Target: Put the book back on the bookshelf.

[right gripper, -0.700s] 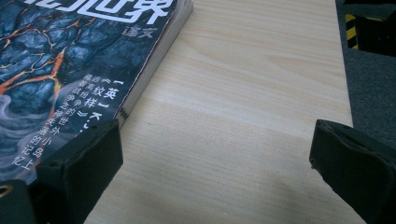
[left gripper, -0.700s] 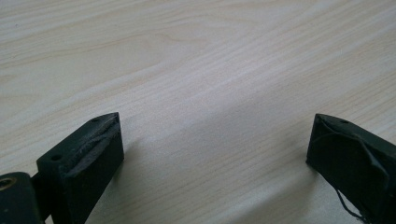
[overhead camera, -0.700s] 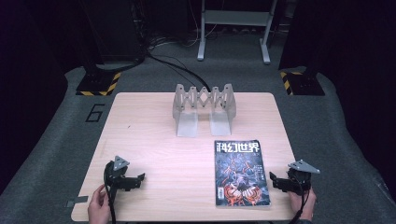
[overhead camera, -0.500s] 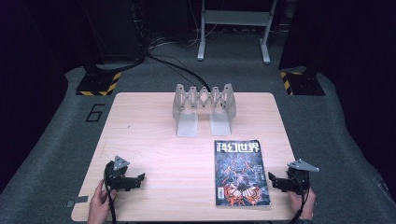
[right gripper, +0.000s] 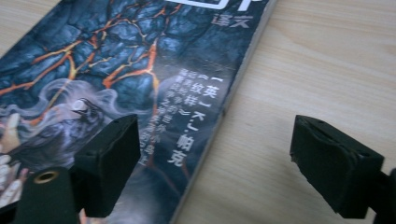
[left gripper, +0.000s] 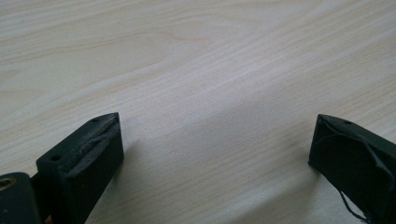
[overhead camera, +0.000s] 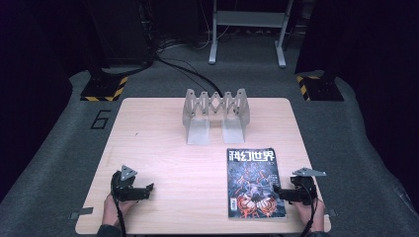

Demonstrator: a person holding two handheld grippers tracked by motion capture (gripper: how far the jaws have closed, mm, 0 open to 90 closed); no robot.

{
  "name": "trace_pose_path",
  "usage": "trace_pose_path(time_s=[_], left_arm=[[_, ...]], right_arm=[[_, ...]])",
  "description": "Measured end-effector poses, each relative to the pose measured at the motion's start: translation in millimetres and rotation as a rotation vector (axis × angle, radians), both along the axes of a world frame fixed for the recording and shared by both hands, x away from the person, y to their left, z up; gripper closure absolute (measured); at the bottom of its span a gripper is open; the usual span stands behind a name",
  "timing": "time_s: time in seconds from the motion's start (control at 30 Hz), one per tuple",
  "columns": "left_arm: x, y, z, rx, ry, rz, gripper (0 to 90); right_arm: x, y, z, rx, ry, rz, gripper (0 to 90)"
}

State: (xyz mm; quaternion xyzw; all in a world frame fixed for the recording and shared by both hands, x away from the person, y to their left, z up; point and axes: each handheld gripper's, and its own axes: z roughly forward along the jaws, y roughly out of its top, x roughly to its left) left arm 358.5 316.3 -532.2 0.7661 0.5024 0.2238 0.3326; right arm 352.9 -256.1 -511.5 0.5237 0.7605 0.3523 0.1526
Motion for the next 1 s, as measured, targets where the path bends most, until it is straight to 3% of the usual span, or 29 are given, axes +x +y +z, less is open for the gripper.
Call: trace_pose_path(time_s=[0.1,0.17,0.33,0.53,0.63,0.8,1.0], left_arm=[[-0.2,0.0,1.0,0.005,0.013,0.001,2.8],[0.2,-0.5,0.0,0.001,0.000,0.005,2.8],[0.2,-1.5,-0.4,-0.003,-0.004,0.017,2.8],[0.2,-1.2,-0.1,0.003,-0.001,0.014,2.8],[0.2,-1.1,0.4,0.005,0.006,0.013,2.9],[0.2,-1.4,0.5,0.006,0.007,0.016,2.9],[0.2,-1.5,0.6,0.006,0.008,0.017,2.8]], right_arm=[[-1.6,3.8,0.7,0.014,0.029,0.002,23.7],[-2.2,6.0,0.2,0.018,0.044,0.001,26.5],[-5.4,12.7,-0.6,0.002,0.057,0.007,32.3],[-4.5,16.8,-0.8,0.016,0.057,0.004,38.5],[-4.1,21.7,-0.5,-0.003,0.053,0.002,38.2],[-6.0,23.8,-0.3,0.015,0.058,-0.043,41.2],[-7.8,36.9,-0.6,0.009,0.054,-0.050,41.6]])
